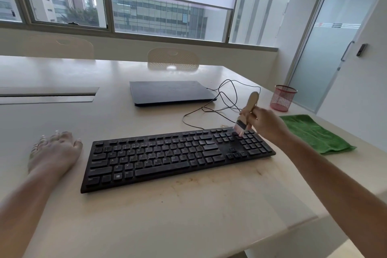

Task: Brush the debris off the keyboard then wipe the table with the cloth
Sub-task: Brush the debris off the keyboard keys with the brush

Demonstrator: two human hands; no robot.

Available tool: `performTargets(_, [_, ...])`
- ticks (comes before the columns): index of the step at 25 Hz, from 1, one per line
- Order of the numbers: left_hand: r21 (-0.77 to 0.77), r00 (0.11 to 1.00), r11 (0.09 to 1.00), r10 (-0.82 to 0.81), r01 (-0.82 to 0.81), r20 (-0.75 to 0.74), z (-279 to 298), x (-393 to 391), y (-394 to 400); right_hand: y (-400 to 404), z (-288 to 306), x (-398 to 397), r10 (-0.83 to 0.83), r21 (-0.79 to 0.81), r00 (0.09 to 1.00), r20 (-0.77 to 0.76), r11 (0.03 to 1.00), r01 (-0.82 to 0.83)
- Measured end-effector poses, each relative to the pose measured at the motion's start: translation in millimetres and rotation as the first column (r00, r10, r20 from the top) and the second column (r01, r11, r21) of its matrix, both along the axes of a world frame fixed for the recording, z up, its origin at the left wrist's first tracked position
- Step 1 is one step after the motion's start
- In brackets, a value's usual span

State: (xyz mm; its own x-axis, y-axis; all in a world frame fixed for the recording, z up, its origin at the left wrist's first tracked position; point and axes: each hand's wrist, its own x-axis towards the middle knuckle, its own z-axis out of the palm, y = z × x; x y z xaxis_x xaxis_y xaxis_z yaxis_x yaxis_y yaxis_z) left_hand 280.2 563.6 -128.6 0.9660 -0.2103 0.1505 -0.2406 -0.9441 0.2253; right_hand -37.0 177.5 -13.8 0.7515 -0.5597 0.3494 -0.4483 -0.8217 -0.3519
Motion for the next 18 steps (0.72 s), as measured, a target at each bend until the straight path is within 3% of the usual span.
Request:
performTargets(3, [-0.005,1.0,1.0,0.001,-0.001,0.015,4,-8,-1,-10,-2,-2,-0.015,0.002,0.999,-0.034,1.0,0.015])
performTargets(6, [-0.004,1.0,1.0,0.004,-0.004,0.022,9,-15,-3,-8,14,-15,0.077,0.171,0.959,-0.273,0.985,-0.031])
performTargets(8, [-0.006,1.0,1.0,0.012,-0.012,0.024,11,-17,-3,-4,27,-14,0.097,0.225,0.932,-0.35,0.974,-0.017])
performTargets(11, [-0.014,1.0,1.0,0.015,-0.014,0.011,15,-24,-3,-1,25,4,0.009,0.086,0.986,-0.168,0.996,0.006])
performTargets(14, [-0.024,1.0,1.0,0.013,-0.013,0.008,19,-31,-5,3,9,19,0.043,0.085,0.997,-0.064,0.996,-0.037])
performTargets(18, [-0.02,1.0,1.0,0.015,-0.015,0.0,22,-33,-4,3,22,3,0.056,0.142,0.937,-0.344,0.99,-0.007])
